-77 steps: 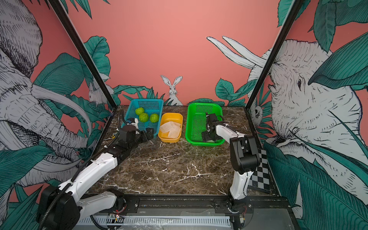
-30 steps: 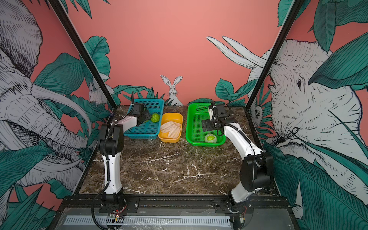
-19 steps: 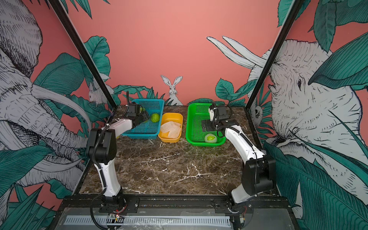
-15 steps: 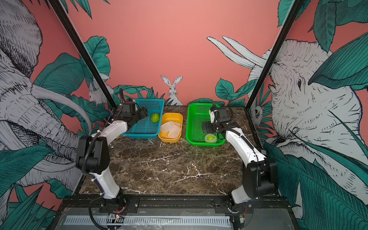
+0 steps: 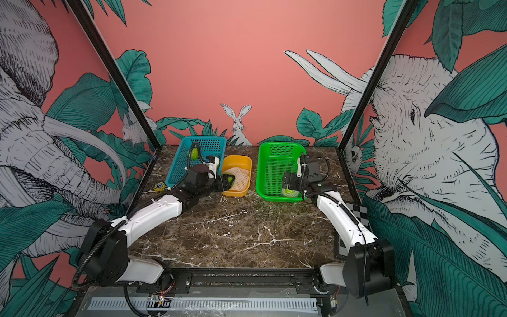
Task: Sleeve custard apples in foam nets
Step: Place the custard apple at the center of the board.
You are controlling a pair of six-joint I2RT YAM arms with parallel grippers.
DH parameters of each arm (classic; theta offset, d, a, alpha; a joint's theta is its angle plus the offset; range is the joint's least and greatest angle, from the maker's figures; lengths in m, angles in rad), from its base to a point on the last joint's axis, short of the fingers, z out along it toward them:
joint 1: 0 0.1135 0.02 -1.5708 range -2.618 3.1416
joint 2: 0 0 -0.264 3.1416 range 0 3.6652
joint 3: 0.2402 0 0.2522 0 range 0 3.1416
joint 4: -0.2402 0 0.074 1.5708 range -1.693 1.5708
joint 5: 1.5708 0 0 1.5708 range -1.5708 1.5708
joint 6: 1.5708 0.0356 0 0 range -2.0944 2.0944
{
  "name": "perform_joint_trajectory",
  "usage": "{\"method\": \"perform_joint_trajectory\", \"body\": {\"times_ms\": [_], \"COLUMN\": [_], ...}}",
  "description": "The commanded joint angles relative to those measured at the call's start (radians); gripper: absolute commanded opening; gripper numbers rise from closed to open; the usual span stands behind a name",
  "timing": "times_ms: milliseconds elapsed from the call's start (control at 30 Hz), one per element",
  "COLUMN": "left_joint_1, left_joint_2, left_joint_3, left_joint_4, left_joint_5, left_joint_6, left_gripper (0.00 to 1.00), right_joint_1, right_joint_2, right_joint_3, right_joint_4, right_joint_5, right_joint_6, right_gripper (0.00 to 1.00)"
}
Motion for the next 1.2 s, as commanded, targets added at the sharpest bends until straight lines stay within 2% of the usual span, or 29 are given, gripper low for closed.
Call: {"method": "perform_joint_trajectory", "body": {"times_ms": [0, 233, 367, 667, 767, 867, 967, 1033, 1167], "left_joint_1": [-0.103, -0.326, -0.398, -0.409, -0.409, -0.409, -0.406, -0.405, -0.35], "left_joint_2": [-0.032, 0.069, 0.152, 0.214, 0.227, 0.217, 0.157, 0.106, 0.058], "left_joint_3": [-0.059, -0.12, -0.114, -0.063, -0.051, -0.022, 0.015, 0.062, 0.255], "left_joint_4": [0.029, 0.036, 0.003, -0.138, -0.157, -0.217, -0.301, -0.374, -0.581], "left_joint_5": [-0.065, -0.173, -0.19, -0.249, -0.252, -0.26, -0.273, -0.29, -0.29], "left_joint_6": [-0.037, -0.061, -0.088, -0.098, -0.105, -0.102, -0.105, -0.094, -0.039], "left_gripper": [0.66, 0.67, 0.68, 0.75, 0.82, 0.98, 0.99, 0.99, 0.99], "right_joint_1": [-0.006, -0.007, -0.007, -0.007, -0.007, -0.007, -0.007, -0.007, -0.007], "right_joint_2": [-0.029, -0.027, -0.002, -0.031, -0.039, -0.047, -0.054, -0.052, -0.025], "right_joint_3": [-0.035, -0.089, -0.07, -0.071, -0.068, -0.055, -0.039, -0.028, 0.012], "right_joint_4": [0.068, 0.134, 0.112, 0.085, 0.073, 0.048, 0.019, 0.002, -0.068], "right_joint_5": [0.015, -0.083, -0.101, -0.072, -0.066, -0.054, -0.045, -0.05, -0.06], "right_joint_6": [0.049, 0.101, 0.097, 0.086, 0.078, 0.064, 0.051, 0.047, 0.025], "right_gripper": [0.99, 0.99, 0.99, 0.98, 0.99, 0.98, 0.99, 0.98, 0.99]}}
